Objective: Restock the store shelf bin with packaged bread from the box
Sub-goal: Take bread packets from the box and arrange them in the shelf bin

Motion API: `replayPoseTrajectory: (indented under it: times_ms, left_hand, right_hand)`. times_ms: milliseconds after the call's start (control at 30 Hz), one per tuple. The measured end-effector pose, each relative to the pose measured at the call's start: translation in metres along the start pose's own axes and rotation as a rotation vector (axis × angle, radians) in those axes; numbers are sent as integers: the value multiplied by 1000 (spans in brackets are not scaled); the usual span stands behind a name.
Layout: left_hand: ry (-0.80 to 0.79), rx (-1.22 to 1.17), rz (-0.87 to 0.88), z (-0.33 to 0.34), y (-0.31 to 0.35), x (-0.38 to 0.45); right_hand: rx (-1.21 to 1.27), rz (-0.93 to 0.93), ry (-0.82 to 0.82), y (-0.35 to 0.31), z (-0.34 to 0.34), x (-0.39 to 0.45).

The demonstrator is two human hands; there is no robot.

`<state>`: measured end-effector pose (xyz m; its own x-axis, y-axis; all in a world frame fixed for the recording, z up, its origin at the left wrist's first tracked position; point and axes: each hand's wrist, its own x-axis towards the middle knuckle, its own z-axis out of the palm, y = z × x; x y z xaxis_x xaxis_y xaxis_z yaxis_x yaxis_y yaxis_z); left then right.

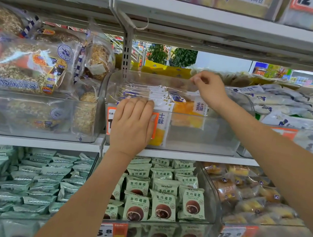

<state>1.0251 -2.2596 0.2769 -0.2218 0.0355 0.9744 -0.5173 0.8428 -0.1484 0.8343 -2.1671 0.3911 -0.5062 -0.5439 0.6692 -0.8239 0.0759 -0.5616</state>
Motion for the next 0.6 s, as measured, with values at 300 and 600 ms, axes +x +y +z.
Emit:
replayPoseTrajectory:
  times_ms: [300,600]
  left_hand:
    - [-187,-262,-118,-41,21,-44]
    - [-677,-394,-72,-120,48,-264]
  right_hand:
    - [135,7,347,-9,-14,-226]
    - [-52,531,-488,81,71,-445]
